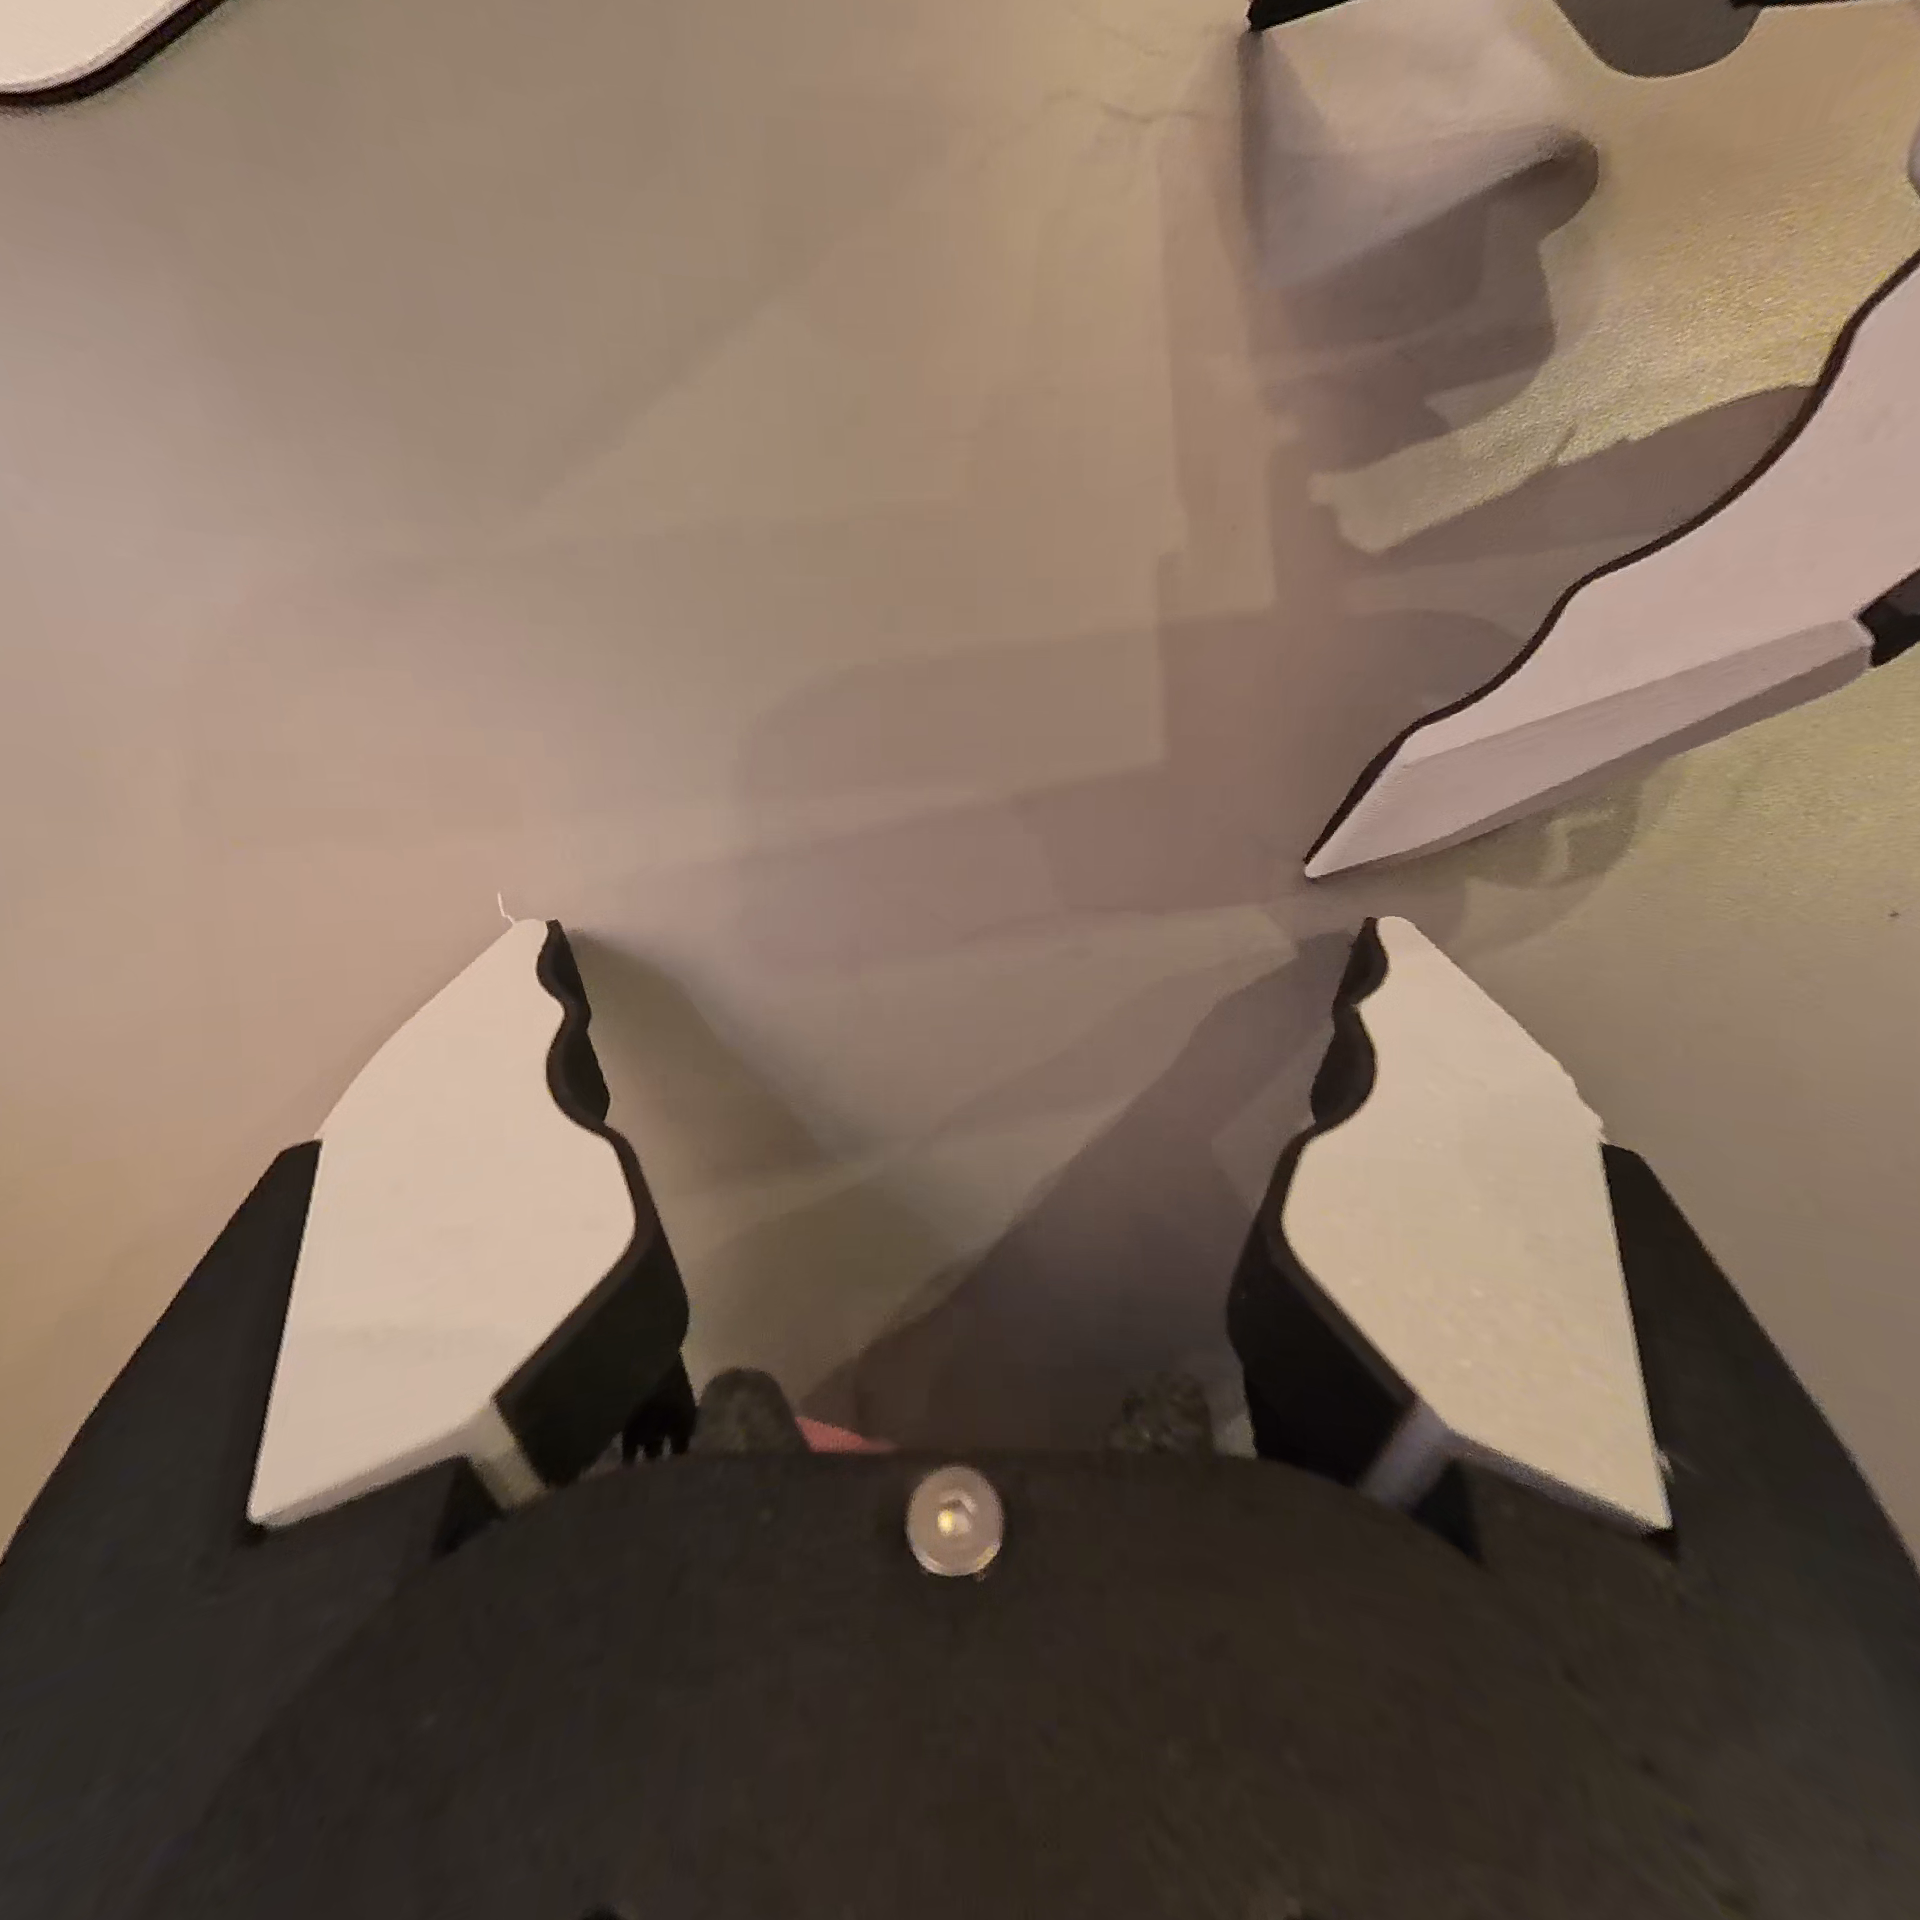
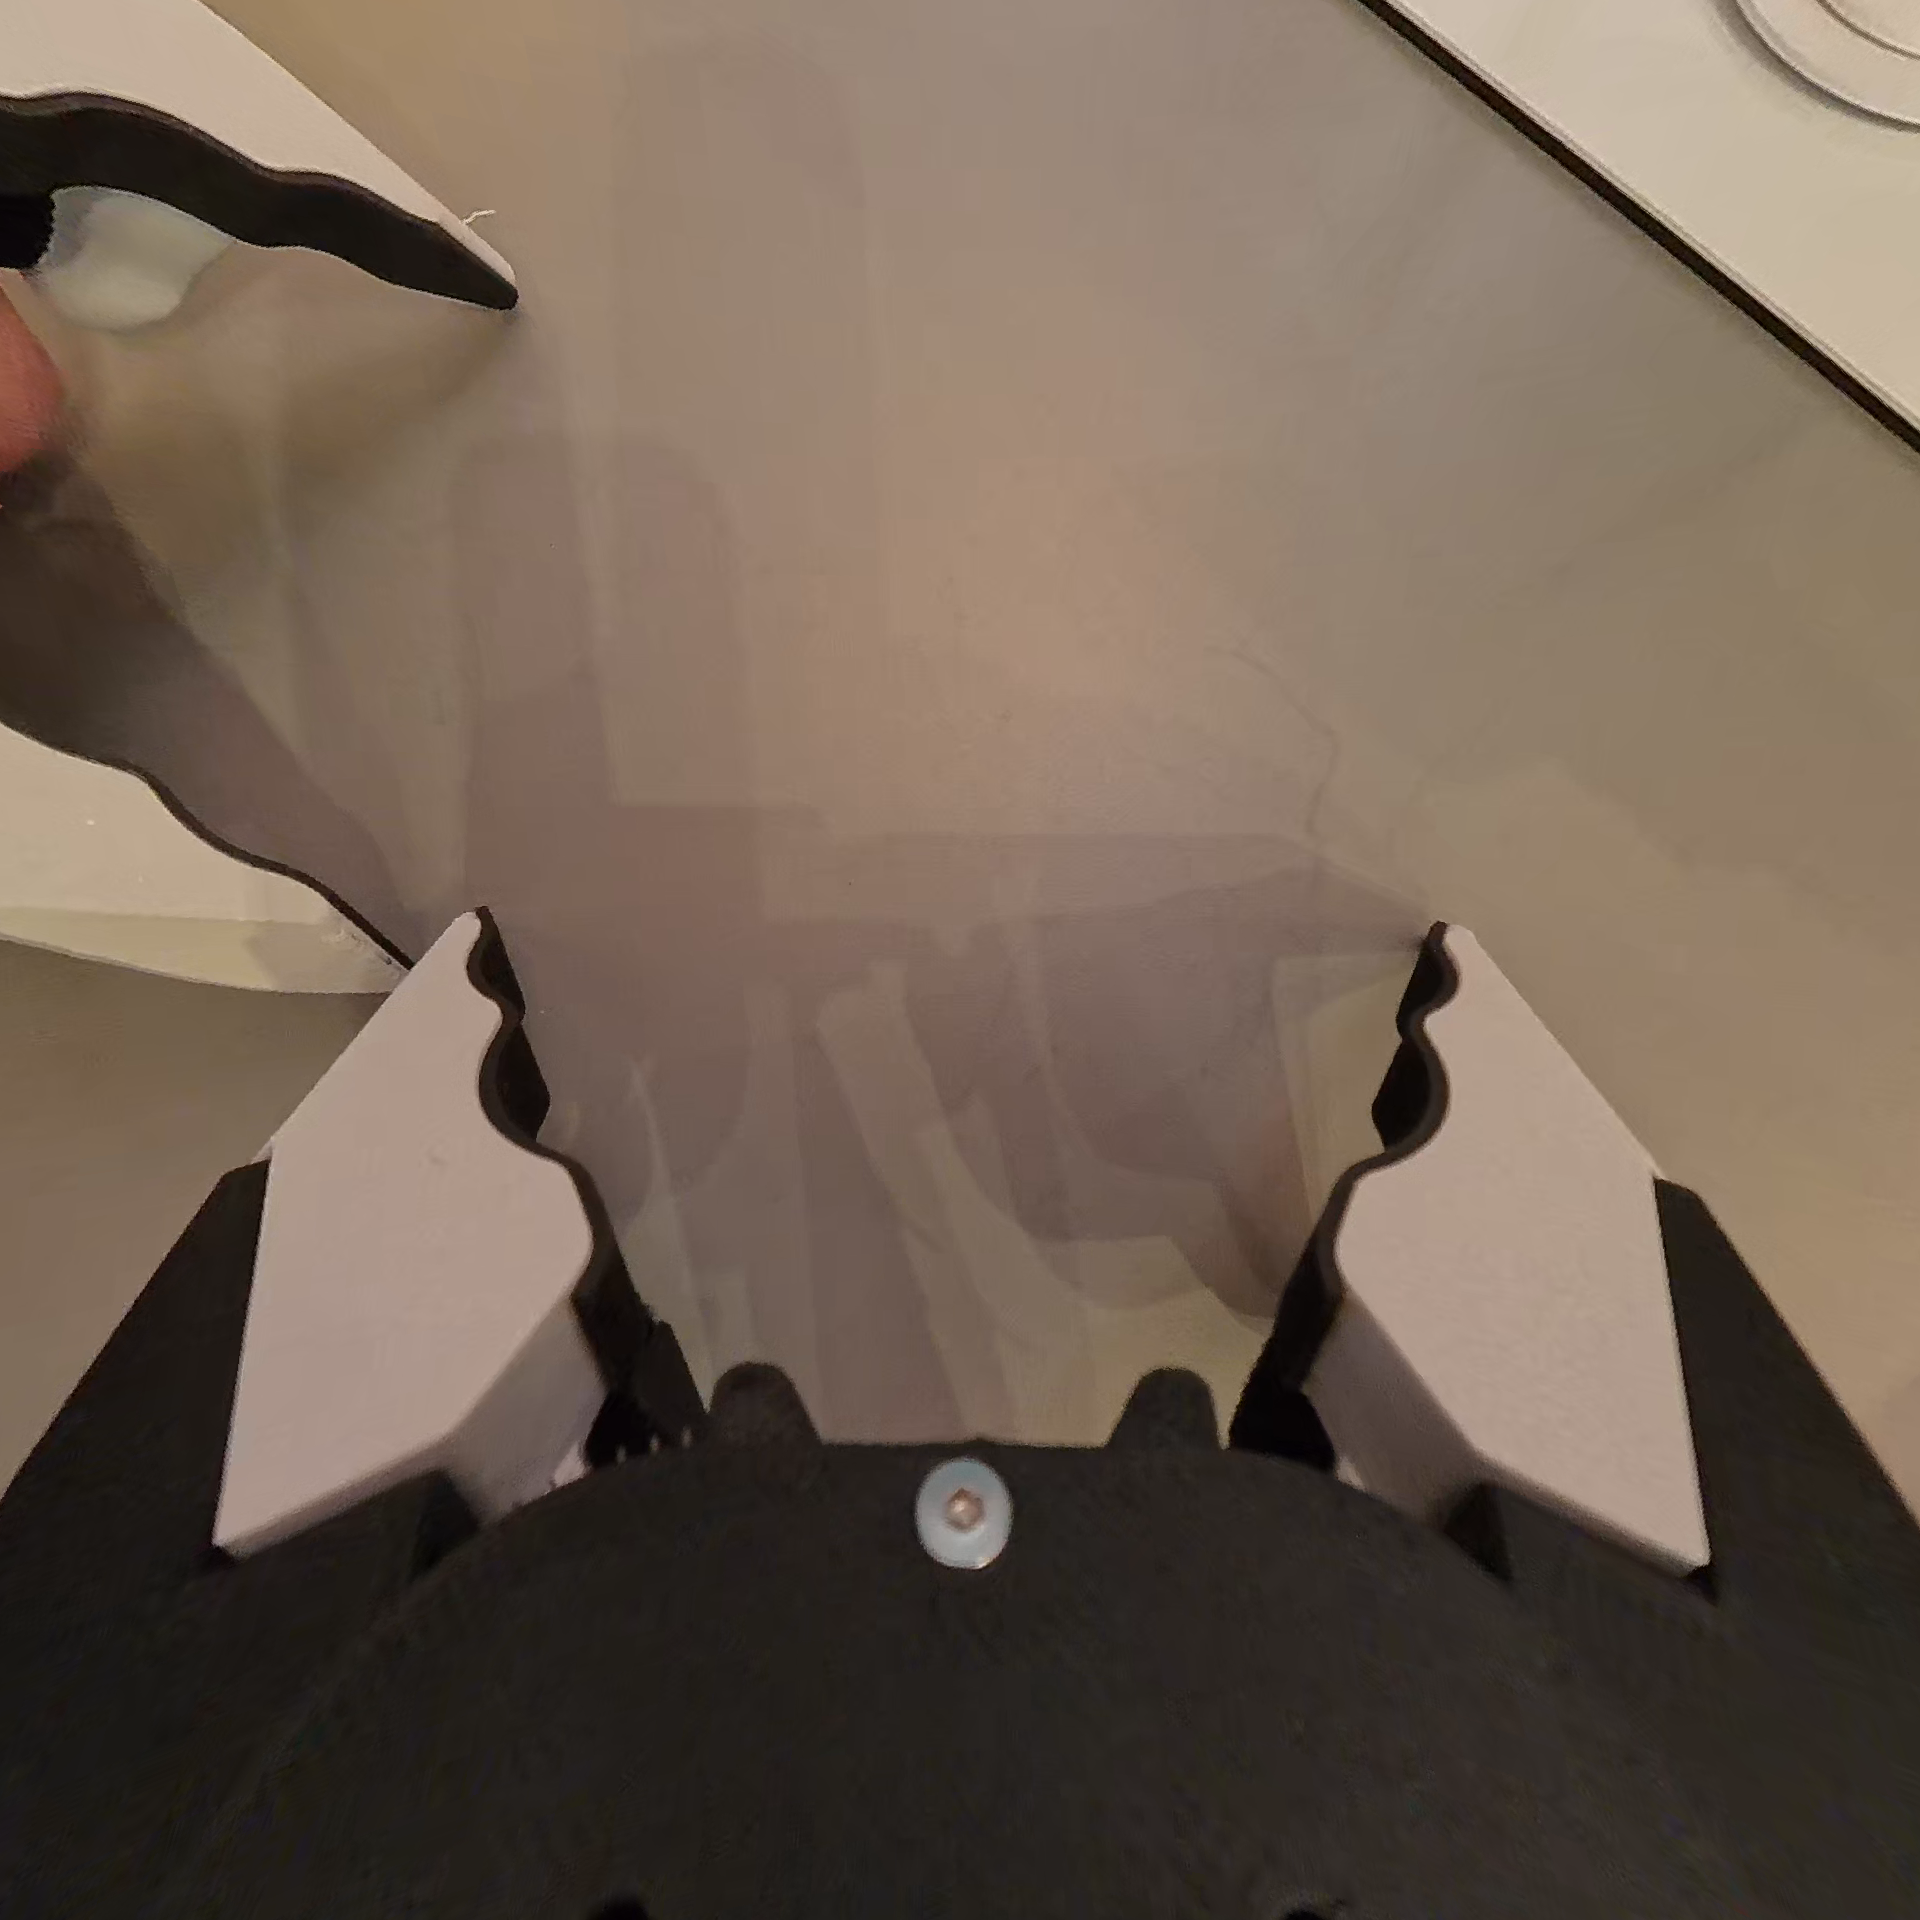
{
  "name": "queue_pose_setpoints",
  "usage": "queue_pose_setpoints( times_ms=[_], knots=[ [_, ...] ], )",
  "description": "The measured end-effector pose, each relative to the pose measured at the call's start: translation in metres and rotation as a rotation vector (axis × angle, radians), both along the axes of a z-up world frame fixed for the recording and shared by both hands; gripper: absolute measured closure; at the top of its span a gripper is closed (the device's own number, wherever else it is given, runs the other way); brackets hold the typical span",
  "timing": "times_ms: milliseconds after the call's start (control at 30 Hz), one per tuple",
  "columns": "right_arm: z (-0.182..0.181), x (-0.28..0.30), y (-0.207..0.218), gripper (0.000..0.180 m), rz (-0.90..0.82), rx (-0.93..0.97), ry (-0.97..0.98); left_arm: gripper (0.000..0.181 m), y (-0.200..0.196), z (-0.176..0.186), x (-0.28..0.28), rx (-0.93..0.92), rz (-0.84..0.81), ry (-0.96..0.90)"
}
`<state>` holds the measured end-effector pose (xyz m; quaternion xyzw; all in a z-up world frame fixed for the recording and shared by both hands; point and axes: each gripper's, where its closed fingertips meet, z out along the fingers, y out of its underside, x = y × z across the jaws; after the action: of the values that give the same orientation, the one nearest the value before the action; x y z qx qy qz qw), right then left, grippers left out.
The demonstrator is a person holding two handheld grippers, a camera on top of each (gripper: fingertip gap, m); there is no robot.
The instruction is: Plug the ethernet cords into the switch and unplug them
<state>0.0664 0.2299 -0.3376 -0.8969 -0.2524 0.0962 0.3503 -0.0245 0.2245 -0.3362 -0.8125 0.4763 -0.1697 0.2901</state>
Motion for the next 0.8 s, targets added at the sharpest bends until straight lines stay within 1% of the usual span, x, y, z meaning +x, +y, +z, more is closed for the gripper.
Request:
queue_pose_setpoints(
  times_ms=[300, 367, 433, 500, 567, 667, 700, 733, 767, 800],
  knots=[
    [0.000, 0.000, 0.000, 0.020, 0.000, 0.000, 0.000, 0.047, 0.001, 0.000, 0.000, 0.003, 0.006, 0.001],
    [0.000, 0.000, 0.000, 0.020, 0.000, 0.000, 0.000, 0.044, 0.002, 0.000, -0.002, 0.002, 0.026, 0.006],
    [0.000, 0.000, 0.000, 0.020, 0.000, 0.000, 0.000, 0.044, 0.002, 0.000, -0.003, 0.006, 0.038, 0.007],
    [0.000, 0.000, 0.000, 0.020, 0.000, 0.000, 0.000, 0.037, 0.005, 0.002, -0.004, 0.048, 0.061, 0.016],
    [0.000, 0.000, 0.000, 0.020, 0.000, 0.000, 0.000, 0.035, 0.006, 0.001, -0.006, 0.048, 0.082, 0.022],
    [0.000, 0.000, 0.000, 0.020, 0.000, 0.000, 0.000, 0.035, 0.003, -0.001, -0.010, 0.011, 0.137, 0.024],
    [0.000, 0.000, 0.000, 0.020, 0.000, 0.000, 0.000, 0.037, 0.002, 0.000, -0.010, 0.016, 0.148, 0.020],
    [0.000, 0.000, 0.000, 0.020, 0.000, 0.000, 0.000, 0.043, 0.001, 0.002, -0.010, 0.030, 0.151, 0.013],
    [0.000, 0.000, 0.000, 0.020, 0.000, 0.000, 0.000, 0.041, 0.002, 0.004, -0.012, 0.060, 0.179, 0.019],
    [0.000, 0.000, 0.000, 0.020, 0.000, 0.000, 0.000, 0.044, 0.001, 0.005, -0.012, 0.069, 0.192, 0.019]
  ],
)
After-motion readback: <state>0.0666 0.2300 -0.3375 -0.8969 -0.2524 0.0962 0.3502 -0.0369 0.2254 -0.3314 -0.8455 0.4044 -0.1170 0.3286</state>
